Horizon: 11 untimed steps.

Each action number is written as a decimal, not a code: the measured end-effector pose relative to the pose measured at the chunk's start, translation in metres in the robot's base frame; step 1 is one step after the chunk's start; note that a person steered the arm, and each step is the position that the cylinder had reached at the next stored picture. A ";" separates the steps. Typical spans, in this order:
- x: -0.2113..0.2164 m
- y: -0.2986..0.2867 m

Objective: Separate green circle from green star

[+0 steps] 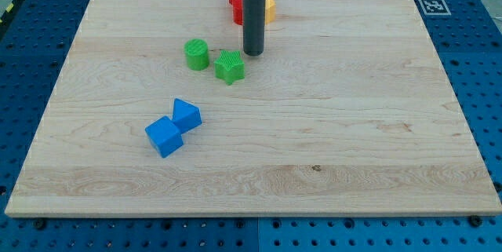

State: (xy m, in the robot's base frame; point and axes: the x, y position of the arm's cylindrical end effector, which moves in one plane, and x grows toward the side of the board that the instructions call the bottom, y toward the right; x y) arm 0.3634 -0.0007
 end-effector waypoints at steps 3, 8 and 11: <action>0.001 0.000; 0.081 -0.026; 0.046 -0.073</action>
